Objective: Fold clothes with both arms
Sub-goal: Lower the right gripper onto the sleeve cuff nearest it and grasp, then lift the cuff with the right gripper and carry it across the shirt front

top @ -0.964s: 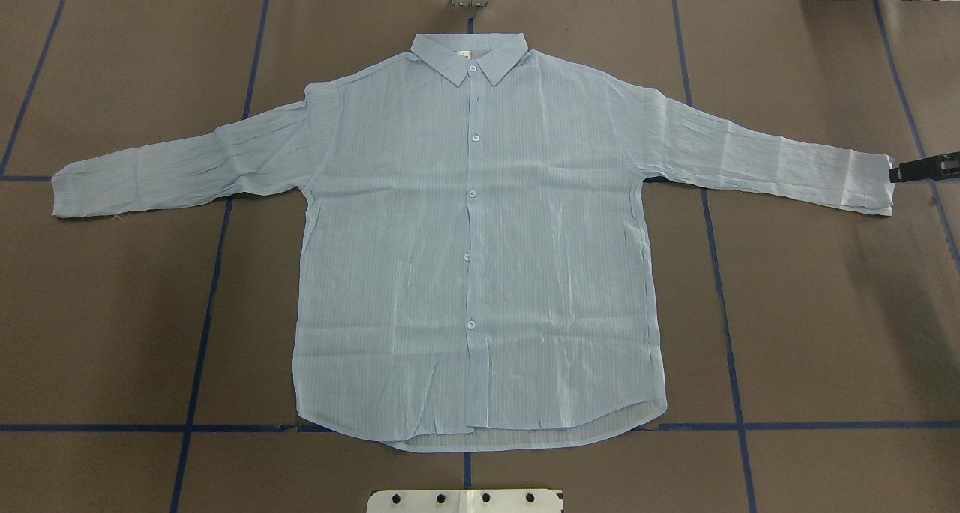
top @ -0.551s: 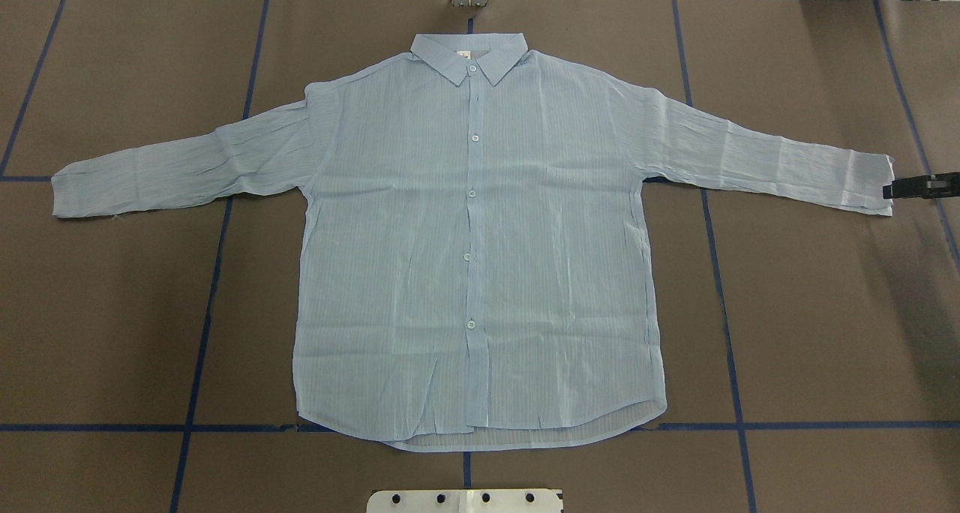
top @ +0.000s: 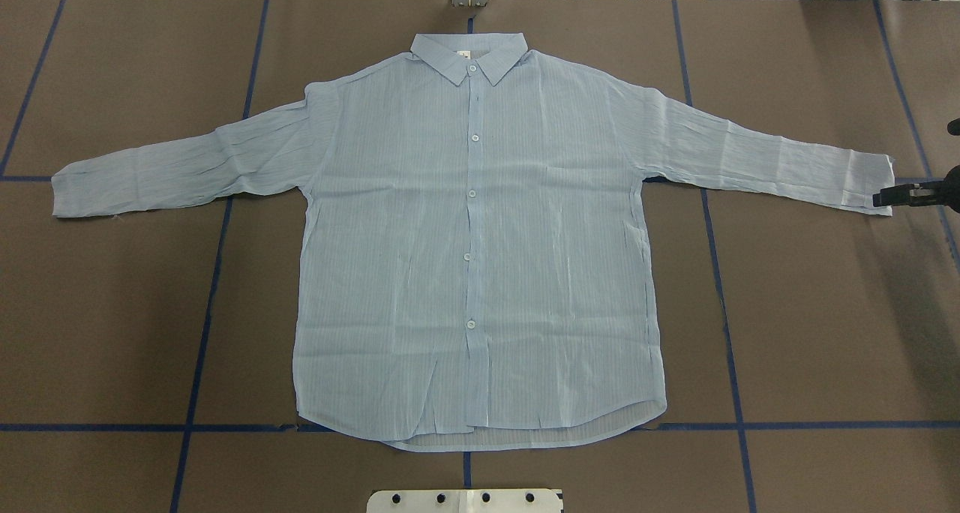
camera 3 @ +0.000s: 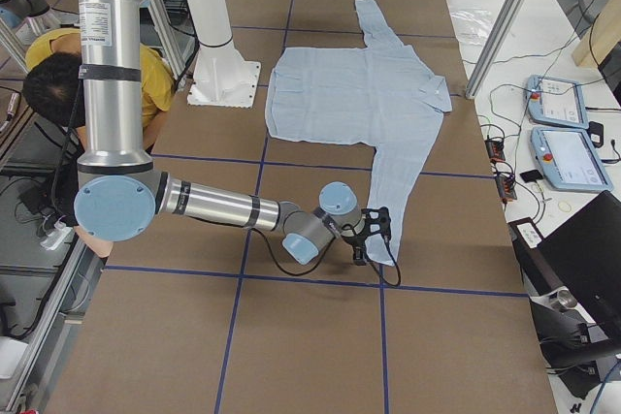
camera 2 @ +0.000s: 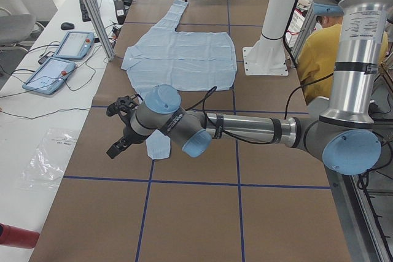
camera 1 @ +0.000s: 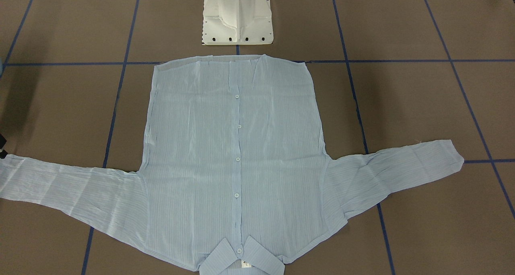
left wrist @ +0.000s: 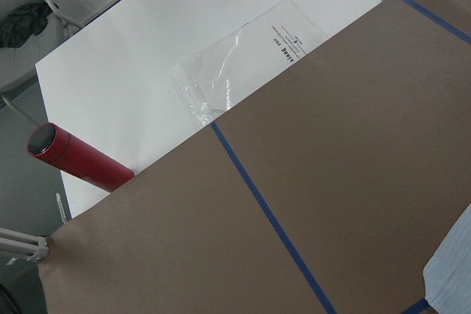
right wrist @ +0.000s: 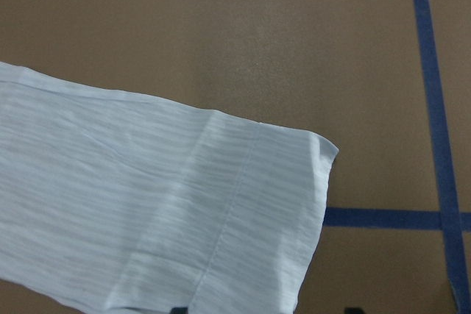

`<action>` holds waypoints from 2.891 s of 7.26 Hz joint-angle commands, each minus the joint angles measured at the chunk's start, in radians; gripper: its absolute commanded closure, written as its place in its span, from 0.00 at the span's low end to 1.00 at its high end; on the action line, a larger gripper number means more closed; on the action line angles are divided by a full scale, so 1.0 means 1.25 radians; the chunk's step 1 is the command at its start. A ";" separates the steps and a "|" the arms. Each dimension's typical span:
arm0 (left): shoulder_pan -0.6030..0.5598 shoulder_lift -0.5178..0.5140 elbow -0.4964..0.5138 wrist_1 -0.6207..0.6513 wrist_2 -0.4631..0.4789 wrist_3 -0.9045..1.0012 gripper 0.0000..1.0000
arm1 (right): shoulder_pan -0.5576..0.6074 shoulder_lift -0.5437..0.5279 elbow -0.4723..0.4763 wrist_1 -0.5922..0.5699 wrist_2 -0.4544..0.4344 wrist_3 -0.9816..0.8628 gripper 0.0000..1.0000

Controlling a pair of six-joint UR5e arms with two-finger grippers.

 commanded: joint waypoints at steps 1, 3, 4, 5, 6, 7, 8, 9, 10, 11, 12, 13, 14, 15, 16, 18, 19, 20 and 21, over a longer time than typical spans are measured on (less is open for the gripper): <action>-0.001 0.002 0.001 -0.001 0.000 0.002 0.00 | -0.013 0.027 -0.033 0.000 -0.012 -0.005 0.24; 0.001 0.002 0.003 -0.004 0.000 0.002 0.00 | -0.020 0.031 -0.036 0.000 -0.029 -0.004 0.43; -0.001 0.002 0.004 -0.005 0.000 0.002 0.00 | -0.020 0.030 -0.034 0.000 -0.028 0.002 0.73; 0.001 0.002 0.004 -0.005 0.000 0.002 0.00 | -0.019 0.030 -0.030 0.001 -0.024 0.002 1.00; 0.001 0.002 0.004 -0.005 0.000 0.002 0.00 | -0.019 0.030 -0.030 0.001 -0.023 -0.005 1.00; 0.001 0.002 0.007 -0.005 0.000 0.004 0.00 | -0.016 0.028 -0.012 0.000 -0.006 -0.006 1.00; 0.001 0.002 0.007 -0.005 0.000 0.002 0.00 | 0.014 0.028 0.020 -0.012 0.019 -0.006 1.00; 0.001 0.002 0.004 -0.005 0.000 0.002 0.00 | 0.056 0.030 0.042 -0.013 0.046 -0.008 1.00; 0.001 0.002 0.004 -0.005 0.000 0.002 0.00 | 0.062 0.035 0.082 -0.017 0.048 -0.006 1.00; -0.001 0.002 0.004 -0.005 0.000 0.002 0.00 | 0.068 0.063 0.145 -0.064 0.041 0.002 1.00; 0.001 0.002 0.004 -0.005 0.000 0.002 0.00 | 0.066 0.091 0.218 -0.135 0.020 0.003 1.00; 0.001 0.002 0.004 -0.005 0.000 0.001 0.00 | 0.044 0.120 0.283 -0.196 0.006 0.011 1.00; 0.001 0.002 0.003 -0.005 0.000 0.000 0.00 | 0.010 0.192 0.290 -0.210 -0.004 0.091 1.00; 0.001 0.001 0.004 -0.005 0.001 -0.001 0.00 | -0.073 0.280 0.286 -0.212 -0.089 0.177 1.00; 0.001 0.001 0.004 -0.005 0.001 -0.003 0.00 | -0.180 0.352 0.278 -0.213 -0.203 0.223 1.00; -0.001 0.002 0.004 -0.005 0.000 -0.003 0.00 | -0.336 0.437 0.225 -0.196 -0.384 0.228 1.00; -0.001 0.002 0.006 -0.005 0.000 -0.003 0.00 | -0.395 0.503 0.175 -0.195 -0.442 0.228 1.00; -0.001 0.003 0.004 -0.005 0.000 -0.003 0.00 | -0.445 0.571 0.102 -0.197 -0.483 0.228 1.00; -0.001 0.005 0.004 -0.006 0.000 -0.001 0.00 | -0.479 0.621 0.046 -0.197 -0.526 0.227 1.00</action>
